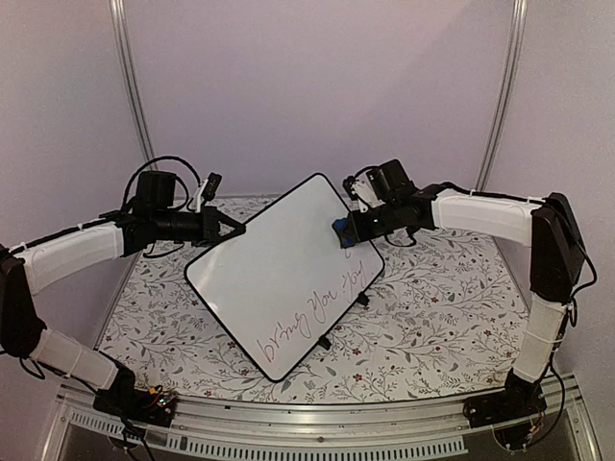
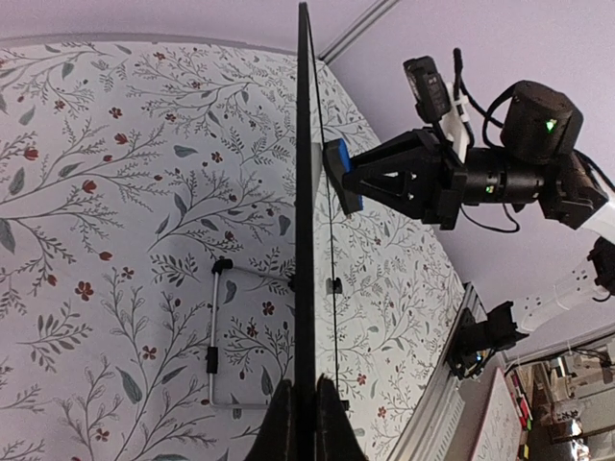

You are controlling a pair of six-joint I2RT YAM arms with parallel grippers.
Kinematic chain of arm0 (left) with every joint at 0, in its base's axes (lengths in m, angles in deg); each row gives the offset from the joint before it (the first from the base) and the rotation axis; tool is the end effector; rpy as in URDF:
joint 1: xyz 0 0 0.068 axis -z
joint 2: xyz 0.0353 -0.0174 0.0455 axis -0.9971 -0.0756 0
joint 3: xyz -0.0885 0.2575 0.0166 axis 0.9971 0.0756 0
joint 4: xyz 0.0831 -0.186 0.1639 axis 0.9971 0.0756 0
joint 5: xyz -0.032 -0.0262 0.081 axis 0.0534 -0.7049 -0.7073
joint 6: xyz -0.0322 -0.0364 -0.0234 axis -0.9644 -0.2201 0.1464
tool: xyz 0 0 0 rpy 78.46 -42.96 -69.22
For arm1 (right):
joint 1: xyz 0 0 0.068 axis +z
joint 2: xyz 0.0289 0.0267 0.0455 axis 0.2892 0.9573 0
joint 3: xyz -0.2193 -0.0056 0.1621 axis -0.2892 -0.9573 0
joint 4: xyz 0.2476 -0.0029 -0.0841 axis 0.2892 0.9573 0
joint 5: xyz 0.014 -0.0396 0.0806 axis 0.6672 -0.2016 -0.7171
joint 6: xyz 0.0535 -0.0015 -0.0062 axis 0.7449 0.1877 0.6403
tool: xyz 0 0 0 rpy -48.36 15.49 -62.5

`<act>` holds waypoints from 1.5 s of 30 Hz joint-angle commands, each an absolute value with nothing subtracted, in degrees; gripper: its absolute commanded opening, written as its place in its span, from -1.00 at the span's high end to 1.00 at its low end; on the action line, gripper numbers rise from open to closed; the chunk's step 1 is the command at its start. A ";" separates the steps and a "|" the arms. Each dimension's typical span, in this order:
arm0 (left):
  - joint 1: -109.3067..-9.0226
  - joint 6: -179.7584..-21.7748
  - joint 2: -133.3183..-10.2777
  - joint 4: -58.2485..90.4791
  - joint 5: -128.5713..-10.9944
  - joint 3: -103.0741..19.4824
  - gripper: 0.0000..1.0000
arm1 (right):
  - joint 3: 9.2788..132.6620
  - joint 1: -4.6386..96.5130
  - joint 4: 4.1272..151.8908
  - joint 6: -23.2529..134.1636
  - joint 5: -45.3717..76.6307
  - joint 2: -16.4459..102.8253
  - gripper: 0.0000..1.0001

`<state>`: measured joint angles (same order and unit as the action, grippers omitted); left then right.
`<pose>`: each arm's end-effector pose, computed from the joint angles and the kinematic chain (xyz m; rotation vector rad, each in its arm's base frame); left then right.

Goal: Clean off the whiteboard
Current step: Erase the whiteboard at the center of the board.

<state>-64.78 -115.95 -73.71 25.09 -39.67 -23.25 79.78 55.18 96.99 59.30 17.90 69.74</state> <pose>0.2709 -0.1270 0.2757 0.3182 2.1826 -1.1874 0.3343 0.2690 0.2494 -0.6161 2.2941 0.5321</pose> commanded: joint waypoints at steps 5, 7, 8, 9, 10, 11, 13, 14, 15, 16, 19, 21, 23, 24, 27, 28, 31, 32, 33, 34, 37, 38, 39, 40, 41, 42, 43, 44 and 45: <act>-64.47 -113.77 -74.70 26.22 -39.81 -23.50 1.00 | 77.22 55.00 96.35 58.84 16.35 69.69 0.89; -64.45 -113.81 -74.78 26.22 -39.88 -23.53 1.00 | 76.12 54.98 95.96 58.80 15.97 69.48 0.89; -64.48 -113.79 -74.79 26.24 -39.91 -23.51 1.00 | 75.57 54.96 95.65 58.77 15.79 69.30 0.89; -64.48 -113.76 -74.79 26.23 -39.91 -23.48 1.00 | 75.10 54.91 95.41 58.69 15.64 69.19 0.89; -64.48 -113.76 -74.79 26.27 -39.92 -23.50 1.00 | 74.72 54.95 95.21 58.71 15.56 69.00 0.89; -64.46 -113.74 -74.82 26.29 -39.92 -23.49 1.00 | 74.41 54.95 95.13 58.69 15.42 68.88 0.89; -64.45 -113.75 -74.85 26.23 -39.97 -23.42 1.00 | 73.74 54.95 94.93 58.66 15.13 68.66 0.89; -64.47 -113.76 -74.83 26.22 -39.95 -23.46 1.00 | 73.35 54.95 94.74 58.66 14.91 68.52 0.89; -64.47 -113.78 -74.80 26.23 -39.97 -23.48 1.00 | 73.04 54.95 94.53 58.66 14.78 68.40 0.89; -64.48 -113.75 -74.79 26.28 -39.99 -23.47 1.00 | 72.61 54.95 94.41 58.59 14.71 68.31 0.89; -64.45 -113.72 -74.85 26.23 -40.01 -23.49 1.00 | 71.50 54.95 94.19 58.59 14.11 68.28 0.89; -64.41 -113.72 -74.87 26.26 -39.92 -23.50 1.00 | 70.77 54.95 93.99 58.62 13.87 68.32 0.89; -64.48 -113.77 -74.81 26.24 -39.94 -23.50 1.00 | 70.05 54.95 93.65 58.81 13.58 68.28 0.89; -64.47 -113.79 -74.86 26.27 -39.94 -23.51 1.00 | 69.67 54.95 93.58 58.88 13.46 68.24 0.89; -64.48 -113.78 -74.81 26.28 -39.93 -23.50 1.00 | 68.40 54.95 93.26 59.06 12.93 67.94 0.89; -64.44 -113.79 -74.87 26.24 -39.90 -23.48 1.00 | 68.04 54.95 93.28 59.09 12.83 67.73 0.89; -64.43 -113.79 -74.98 26.27 -39.83 -23.50 1.00 | 66.91 54.95 93.32 59.10 12.43 67.36 0.89; -64.40 -113.79 -75.00 26.22 -39.79 -23.50 1.00 | 66.53 54.95 93.30 59.10 12.40 67.28 0.89; -64.41 -113.79 -75.00 26.22 -39.78 -23.50 1.00 | 66.00 54.95 93.14 59.17 12.38 67.10 0.89; -64.43 -113.74 -75.04 26.26 -39.80 -23.46 1.00 | 65.32 54.95 92.93 59.27 12.43 66.82 0.89; -64.40 -113.80 -75.02 26.24 -39.88 -23.42 1.00 | 63.69 54.95 92.48 59.53 12.29 66.31 0.89; -64.41 -113.76 -75.05 26.22 -39.90 -23.42 1.00 | 63.22 54.95 92.40 59.58 12.20 66.15 0.89; -64.42 -113.73 -75.04 26.27 -39.91 -23.42 1.00 | 62.81 54.95 92.36 59.69 12.13 66.05 0.89; -64.43 -113.78 -75.04 26.22 -39.90 -23.42 1.00 | 62.47 54.95 92.41 59.64 12.16 66.00 0.89; -64.40 -113.73 -75.03 26.29 -39.84 -23.42 1.00 | 62.14 54.95 92.29 59.66 12.21 65.88 0.89; -64.35 -113.76 -75.04 26.26 -39.90 -23.42 1.00 | 61.79 55.00 92.31 59.64 12.25 65.79 0.89; -64.39 -113.74 -75.04 26.22 -39.90 -23.42 1.00 | 61.49 54.96 92.25 59.69 12.28 65.67 0.89; -64.43 -113.79 -75.05 26.22 -39.97 -23.42 1.00 | 61.22 54.96 92.23 59.76 12.28 65.65 0.89; -64.45 -113.81 -75.14 26.23 -39.92 -23.42 1.00 | 60.99 54.93 92.20 59.75 12.24 65.45 0.89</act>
<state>-64.78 -116.32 -73.89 25.09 -39.91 -23.25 63.78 54.87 87.13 59.34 13.14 64.83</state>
